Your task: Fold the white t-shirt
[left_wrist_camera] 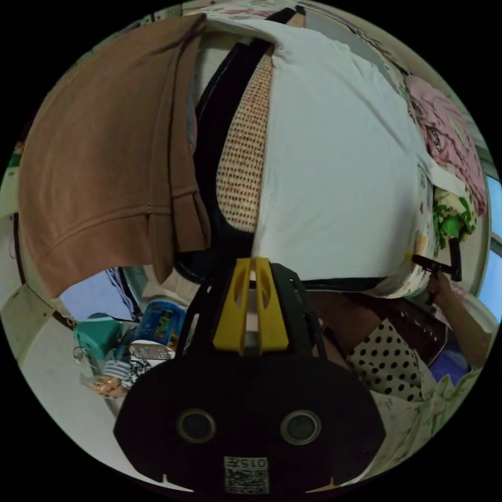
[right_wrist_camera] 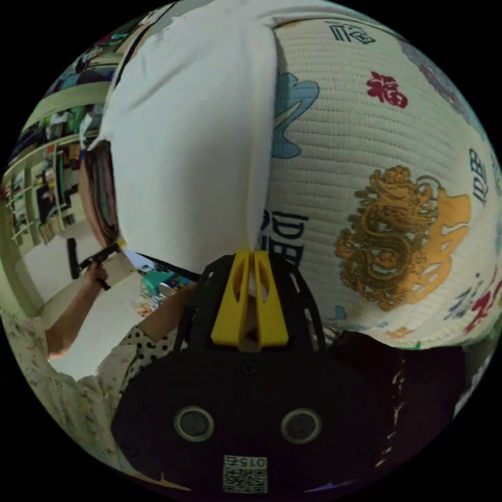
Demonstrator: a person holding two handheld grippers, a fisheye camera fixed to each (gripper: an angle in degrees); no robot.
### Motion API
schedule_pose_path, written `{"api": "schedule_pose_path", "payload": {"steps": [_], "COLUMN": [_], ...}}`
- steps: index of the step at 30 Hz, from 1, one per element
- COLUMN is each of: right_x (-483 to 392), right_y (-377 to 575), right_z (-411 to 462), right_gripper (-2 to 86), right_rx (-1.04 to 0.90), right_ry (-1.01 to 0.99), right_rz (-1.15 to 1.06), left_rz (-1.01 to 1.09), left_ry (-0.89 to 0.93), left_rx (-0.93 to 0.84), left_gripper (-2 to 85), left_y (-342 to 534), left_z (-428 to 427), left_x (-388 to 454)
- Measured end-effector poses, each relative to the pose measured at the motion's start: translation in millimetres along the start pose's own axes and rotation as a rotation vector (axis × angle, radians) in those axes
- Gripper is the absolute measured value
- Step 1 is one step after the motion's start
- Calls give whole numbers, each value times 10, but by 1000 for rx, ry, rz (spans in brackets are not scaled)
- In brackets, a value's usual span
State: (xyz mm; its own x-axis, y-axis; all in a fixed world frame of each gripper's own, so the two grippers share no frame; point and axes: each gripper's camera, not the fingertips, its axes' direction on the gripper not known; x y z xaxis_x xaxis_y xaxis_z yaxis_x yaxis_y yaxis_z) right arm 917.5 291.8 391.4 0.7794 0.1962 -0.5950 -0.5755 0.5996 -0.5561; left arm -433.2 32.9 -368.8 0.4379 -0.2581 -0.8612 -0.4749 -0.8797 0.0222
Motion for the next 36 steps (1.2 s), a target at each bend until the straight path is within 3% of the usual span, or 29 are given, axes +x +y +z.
{"api": "schedule_pose_path", "payload": {"steps": [6, 13, 17, 20, 28, 36], "right_x": [-116, -70, -36, -133, -812, -1248], "right_y": [-160, -244, -292, -560, -2010, -3601], "right_z": [28, -165, -716, -1182, -1860, -1570], "right_gripper": [15, 76, 78, 76, 80, 83], "right_rx": [-96, -106, 30, 192, 468, 499], "right_ry": [160, 161, 166, 194, 235, 304], "right_rz": [-53, -15, -52, -113, -385, -459], "left_rz": [38, 79, 62, 112, 413, 454], "left_ry": [-124, -155, -155, -133, -115, -113], "left_rx": [-49, -56, -9, 135, 434, 382], "left_gripper": [16, 67, 70, 70, 80, 87], "left_y": [-163, -285, -255, -437, -2437, -4558], "left_z": [56, 48, -385, -938, -1876, -1942], "left_x": [192, 513, 534, 714, 1823, 2858]}}
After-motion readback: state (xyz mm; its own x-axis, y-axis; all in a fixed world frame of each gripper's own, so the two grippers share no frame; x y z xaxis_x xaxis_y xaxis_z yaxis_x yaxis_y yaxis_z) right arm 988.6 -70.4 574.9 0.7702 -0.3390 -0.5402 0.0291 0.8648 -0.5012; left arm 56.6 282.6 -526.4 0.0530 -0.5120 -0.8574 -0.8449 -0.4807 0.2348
